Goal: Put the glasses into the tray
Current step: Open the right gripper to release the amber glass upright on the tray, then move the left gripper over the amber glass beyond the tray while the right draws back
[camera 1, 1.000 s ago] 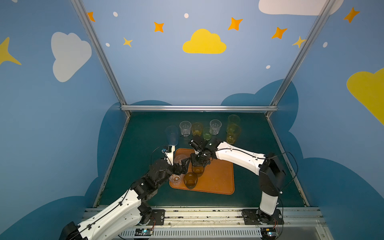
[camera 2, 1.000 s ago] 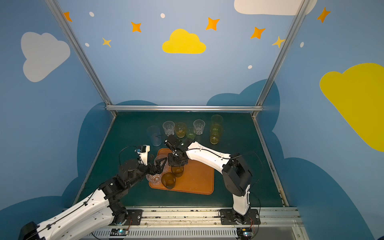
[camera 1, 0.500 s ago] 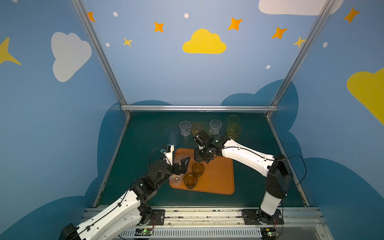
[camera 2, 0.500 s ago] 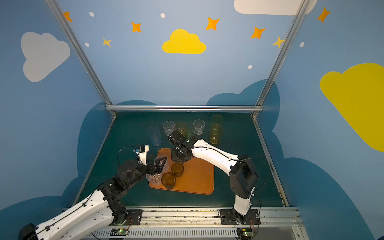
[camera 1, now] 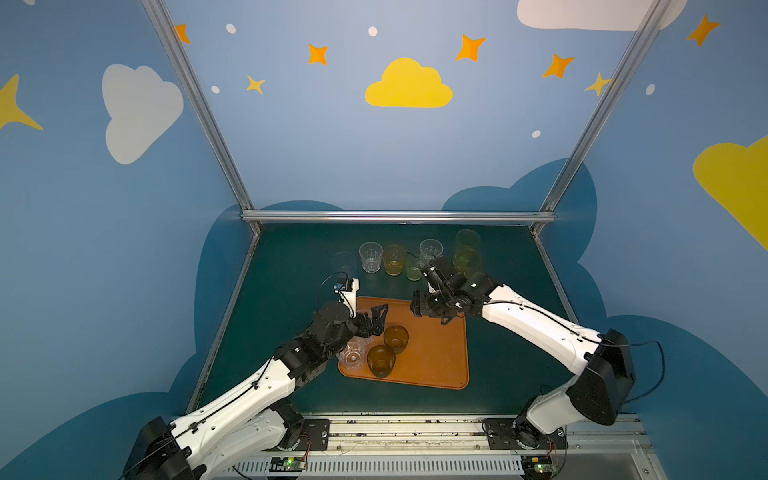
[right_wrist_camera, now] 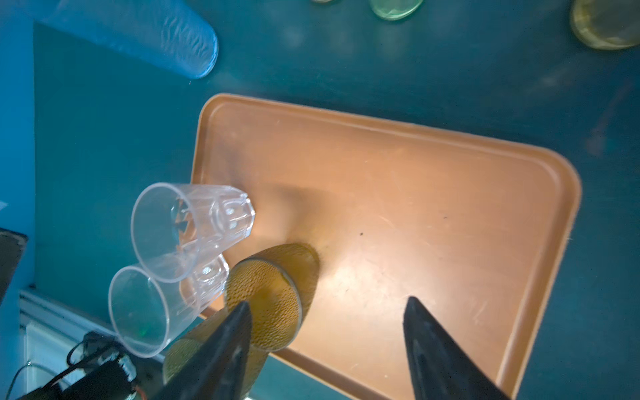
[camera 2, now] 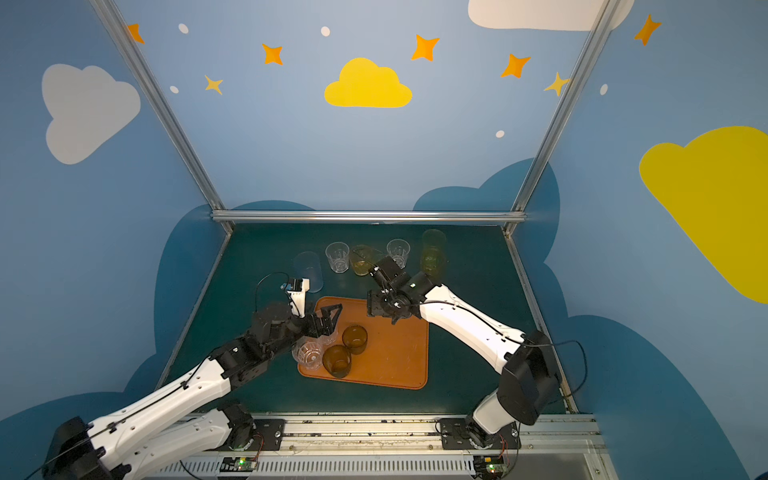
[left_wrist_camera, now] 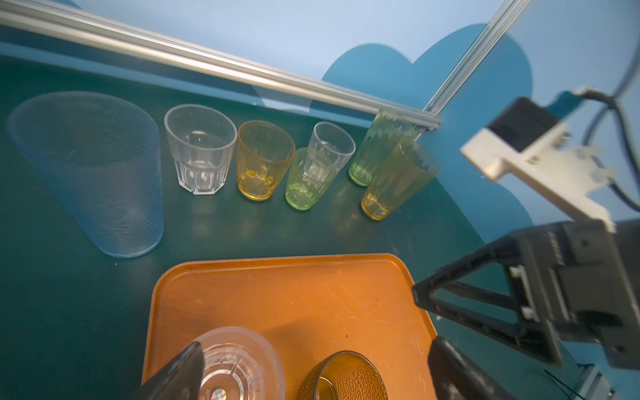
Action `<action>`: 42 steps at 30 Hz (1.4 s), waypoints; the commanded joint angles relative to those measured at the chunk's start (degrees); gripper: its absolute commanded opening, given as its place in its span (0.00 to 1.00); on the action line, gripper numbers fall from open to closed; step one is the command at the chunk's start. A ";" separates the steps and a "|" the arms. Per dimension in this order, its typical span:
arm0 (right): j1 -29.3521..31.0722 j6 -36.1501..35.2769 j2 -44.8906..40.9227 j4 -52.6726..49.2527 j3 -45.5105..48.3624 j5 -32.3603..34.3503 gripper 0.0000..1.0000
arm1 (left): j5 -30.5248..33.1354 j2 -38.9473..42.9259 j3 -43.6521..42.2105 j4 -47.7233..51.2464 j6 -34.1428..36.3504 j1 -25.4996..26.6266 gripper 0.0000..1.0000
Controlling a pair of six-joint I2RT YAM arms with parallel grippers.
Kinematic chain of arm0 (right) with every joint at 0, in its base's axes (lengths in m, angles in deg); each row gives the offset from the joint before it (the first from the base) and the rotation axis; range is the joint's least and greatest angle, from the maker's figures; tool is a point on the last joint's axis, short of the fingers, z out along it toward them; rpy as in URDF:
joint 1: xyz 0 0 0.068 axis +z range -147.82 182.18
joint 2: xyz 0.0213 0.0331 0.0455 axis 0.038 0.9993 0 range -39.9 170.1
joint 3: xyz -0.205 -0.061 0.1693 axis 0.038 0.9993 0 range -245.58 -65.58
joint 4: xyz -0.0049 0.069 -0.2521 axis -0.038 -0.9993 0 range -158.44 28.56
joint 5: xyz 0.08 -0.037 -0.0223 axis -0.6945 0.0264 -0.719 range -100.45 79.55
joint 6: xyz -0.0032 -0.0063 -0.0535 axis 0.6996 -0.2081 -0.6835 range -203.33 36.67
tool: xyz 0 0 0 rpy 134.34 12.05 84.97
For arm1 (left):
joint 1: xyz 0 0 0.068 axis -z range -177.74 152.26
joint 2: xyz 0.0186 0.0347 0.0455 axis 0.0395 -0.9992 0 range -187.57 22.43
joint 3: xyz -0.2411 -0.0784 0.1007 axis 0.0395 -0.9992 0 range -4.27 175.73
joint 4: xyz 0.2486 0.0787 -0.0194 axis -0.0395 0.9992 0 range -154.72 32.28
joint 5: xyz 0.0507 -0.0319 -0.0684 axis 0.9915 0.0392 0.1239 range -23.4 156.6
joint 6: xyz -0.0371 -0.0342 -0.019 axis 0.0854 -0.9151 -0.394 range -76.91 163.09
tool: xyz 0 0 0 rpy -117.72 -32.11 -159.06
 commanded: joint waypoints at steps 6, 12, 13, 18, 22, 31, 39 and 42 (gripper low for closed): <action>-1.81 -5.89 -9.35 6.17 7.14 3.09 0.78 | 3.89 -12.84 14.00 12.10 -3.85 -0.31 1.00; -3.17 -5.87 -15.97 9.95 13.78 2.39 0.83 | 3.85 -20.43 21.67 13.73 -4.37 -1.67 1.00; -3.42 -5.89 -17.16 10.58 14.84 2.10 0.83 | 3.21 -21.80 22.68 13.33 -4.14 -2.00 1.00; -4.30 -5.87 -21.97 10.99 18.49 1.84 0.83 | 1.06 -28.84 29.53 14.99 -4.71 -2.73 1.00; -5.23 -5.89 -26.28 10.93 21.63 2.05 0.83 | 1.39 -34.72 35.33 17.82 -4.73 -3.03 1.00; -6.33 -4.54 -34.13 10.54 27.53 2.37 0.83 | 0.53 -46.77 48.06 23.26 -4.72 -5.55 0.86; -7.04 -3.26 -40.55 9.78 31.45 3.04 0.83 | -1.56 -55.29 56.36 27.12 -8.90 -9.75 0.75; -7.21 -3.22 -41.94 9.43 32.17 2.92 0.83 | -1.56 -57.77 58.80 28.36 -10.25 -10.76 0.74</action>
